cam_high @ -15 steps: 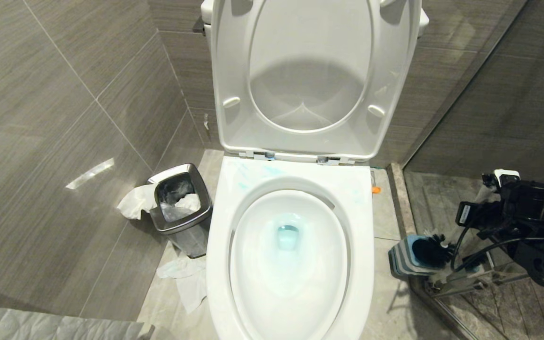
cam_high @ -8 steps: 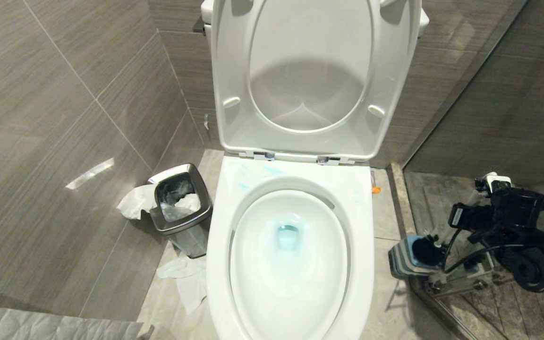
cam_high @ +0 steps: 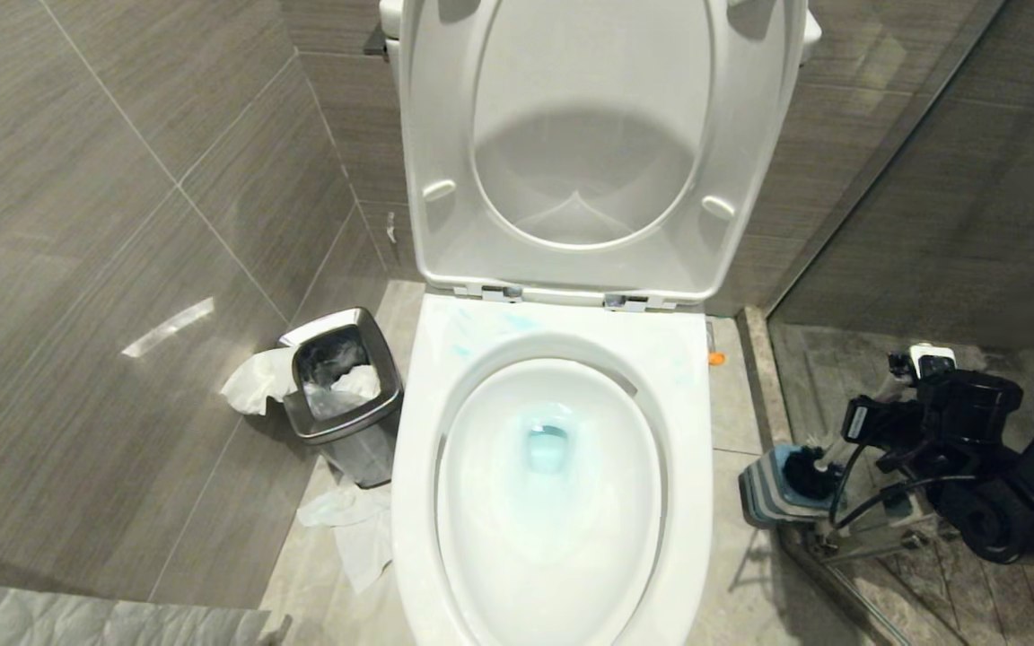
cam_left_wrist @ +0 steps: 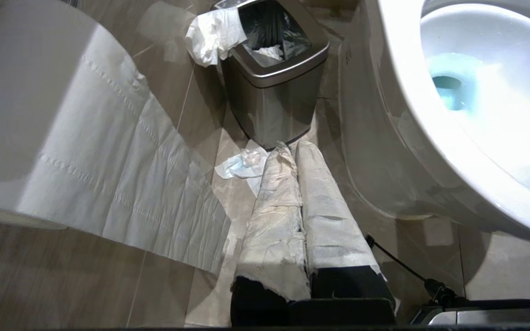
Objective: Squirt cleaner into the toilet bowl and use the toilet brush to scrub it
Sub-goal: Put the toilet brush back
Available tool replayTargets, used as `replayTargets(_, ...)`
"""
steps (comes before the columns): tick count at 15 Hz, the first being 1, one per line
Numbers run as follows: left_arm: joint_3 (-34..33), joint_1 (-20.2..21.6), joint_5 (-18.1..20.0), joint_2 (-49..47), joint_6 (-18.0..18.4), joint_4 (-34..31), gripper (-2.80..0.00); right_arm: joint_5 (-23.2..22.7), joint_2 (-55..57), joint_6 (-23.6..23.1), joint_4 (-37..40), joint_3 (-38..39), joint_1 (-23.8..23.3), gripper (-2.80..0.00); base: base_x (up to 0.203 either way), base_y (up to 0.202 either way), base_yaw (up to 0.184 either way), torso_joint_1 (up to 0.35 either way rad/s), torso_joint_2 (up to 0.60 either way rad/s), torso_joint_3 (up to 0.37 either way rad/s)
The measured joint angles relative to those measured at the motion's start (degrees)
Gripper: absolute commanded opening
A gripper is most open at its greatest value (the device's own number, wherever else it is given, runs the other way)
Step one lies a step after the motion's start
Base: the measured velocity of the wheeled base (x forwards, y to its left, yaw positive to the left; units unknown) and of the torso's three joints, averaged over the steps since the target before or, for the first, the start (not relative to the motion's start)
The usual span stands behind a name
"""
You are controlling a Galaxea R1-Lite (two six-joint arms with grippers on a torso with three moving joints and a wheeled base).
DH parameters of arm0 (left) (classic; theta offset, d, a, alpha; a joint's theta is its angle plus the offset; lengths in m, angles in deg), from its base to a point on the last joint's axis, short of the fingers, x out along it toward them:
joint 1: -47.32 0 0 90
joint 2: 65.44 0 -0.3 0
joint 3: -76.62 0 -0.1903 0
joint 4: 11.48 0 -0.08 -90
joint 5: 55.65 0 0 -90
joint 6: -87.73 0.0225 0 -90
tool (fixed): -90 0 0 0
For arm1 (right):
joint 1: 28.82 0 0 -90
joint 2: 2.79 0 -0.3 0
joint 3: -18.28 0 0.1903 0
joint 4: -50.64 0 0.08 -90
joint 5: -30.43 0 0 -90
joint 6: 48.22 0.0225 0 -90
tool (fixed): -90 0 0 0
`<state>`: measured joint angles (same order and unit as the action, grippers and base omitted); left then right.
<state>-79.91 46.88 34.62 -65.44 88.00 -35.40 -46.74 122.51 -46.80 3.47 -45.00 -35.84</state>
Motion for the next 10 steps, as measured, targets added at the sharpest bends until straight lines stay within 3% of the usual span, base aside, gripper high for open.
replayTargets(5, 0.0, 0.0, 0.0, 0.0, 0.0, 0.0, -2.8, 0.0, -0.4, 0.0, -0.1, 0.6, 0.3, -2.8, 0.0, 0.0, 0.0, 0.003, 0.0, -0.152)
replayTargets(10, -0.1, 0.0, 0.0, 0.0, -0.3, 0.3, -2.8, -0.6, -2.7, -0.8, 0.4, 3.7, 0.2, -2.8, 0.0, 0.0, 0.0, 0.001, 0.0, -0.014)
